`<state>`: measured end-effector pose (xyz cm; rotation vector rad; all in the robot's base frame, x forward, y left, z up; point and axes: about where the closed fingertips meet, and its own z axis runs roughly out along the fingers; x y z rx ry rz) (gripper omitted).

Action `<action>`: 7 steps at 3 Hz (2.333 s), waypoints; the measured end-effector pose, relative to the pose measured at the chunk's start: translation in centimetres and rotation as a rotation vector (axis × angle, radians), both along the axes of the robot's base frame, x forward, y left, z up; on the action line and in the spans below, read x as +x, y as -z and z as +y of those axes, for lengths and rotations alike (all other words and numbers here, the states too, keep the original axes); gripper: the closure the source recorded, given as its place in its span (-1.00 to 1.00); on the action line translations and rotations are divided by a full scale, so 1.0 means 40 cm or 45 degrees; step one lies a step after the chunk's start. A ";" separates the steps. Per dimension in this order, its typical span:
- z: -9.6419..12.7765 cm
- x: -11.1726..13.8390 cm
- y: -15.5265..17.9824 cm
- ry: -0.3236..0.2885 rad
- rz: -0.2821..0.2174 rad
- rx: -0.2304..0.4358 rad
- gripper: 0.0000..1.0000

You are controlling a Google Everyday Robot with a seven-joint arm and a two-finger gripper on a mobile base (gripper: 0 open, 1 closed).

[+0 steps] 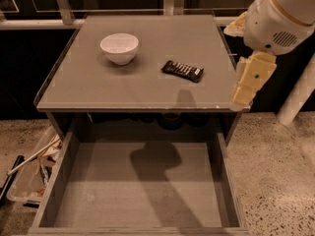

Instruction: Place rxbar chocolate into top drawer

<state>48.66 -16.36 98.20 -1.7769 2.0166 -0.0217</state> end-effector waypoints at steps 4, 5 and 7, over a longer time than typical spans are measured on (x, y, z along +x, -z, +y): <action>0.037 0.269 0.051 0.107 0.050 0.302 -1.00; 0.039 0.282 0.066 0.129 0.051 0.310 -1.00; 0.039 0.374 0.139 0.199 0.009 0.359 -1.00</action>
Offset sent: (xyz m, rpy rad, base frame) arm 0.1142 0.0170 -0.0060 0.2631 0.0272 -0.0491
